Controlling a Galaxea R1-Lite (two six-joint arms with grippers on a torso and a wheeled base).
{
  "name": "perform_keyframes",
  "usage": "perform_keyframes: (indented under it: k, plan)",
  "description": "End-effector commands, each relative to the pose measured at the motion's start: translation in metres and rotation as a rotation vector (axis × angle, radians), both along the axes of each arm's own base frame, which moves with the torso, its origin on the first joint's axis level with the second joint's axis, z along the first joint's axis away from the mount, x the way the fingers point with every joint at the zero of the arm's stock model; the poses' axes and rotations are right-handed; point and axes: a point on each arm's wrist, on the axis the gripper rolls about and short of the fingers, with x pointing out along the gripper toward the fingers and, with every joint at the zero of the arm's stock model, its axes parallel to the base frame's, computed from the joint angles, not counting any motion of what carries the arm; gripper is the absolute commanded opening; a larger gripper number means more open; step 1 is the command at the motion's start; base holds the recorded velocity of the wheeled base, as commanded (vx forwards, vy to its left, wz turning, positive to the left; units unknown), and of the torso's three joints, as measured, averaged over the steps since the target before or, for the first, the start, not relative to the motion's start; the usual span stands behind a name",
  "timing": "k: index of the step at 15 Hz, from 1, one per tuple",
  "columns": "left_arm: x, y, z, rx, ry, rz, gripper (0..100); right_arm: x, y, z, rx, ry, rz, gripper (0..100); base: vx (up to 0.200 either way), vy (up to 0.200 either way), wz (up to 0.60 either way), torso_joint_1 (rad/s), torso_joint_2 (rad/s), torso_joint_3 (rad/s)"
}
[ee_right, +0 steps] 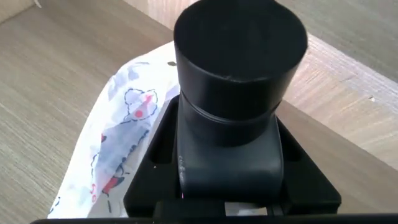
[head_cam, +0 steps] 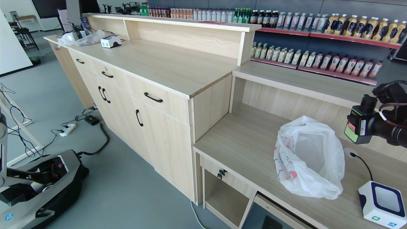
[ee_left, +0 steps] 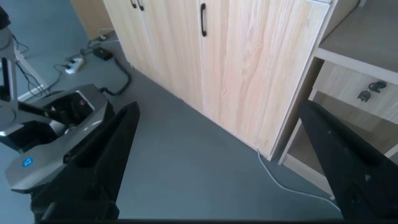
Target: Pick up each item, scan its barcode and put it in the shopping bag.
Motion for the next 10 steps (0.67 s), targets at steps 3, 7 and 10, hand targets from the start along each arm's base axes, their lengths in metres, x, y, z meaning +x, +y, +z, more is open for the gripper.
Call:
perform_keyframes:
  k: [3, 7, 10]
  plan:
    - [0.0, 0.0, 0.0, 0.0, 0.0, 0.001, 100, 0.055, 0.011, -0.053, 0.078, 0.081, 0.126, 0, 0.0, 0.0, 0.0, 0.0, 0.0, 0.0]
    - [0.0, 0.0, 0.0, 0.0, 0.0, 0.002, 100, 0.082, 0.026, -0.084, 0.072, 0.052, 0.211, 0, 0.0, 0.0, 0.0, 0.0, 0.0, 0.0]
    - [0.0, 0.0, 0.0, 0.0, 0.0, 0.002, 100, 0.089, 0.029, -0.113, -0.005, 0.064, 0.266, 0, 0.0, 0.0, 0.0, 0.0, 0.0, 0.0]
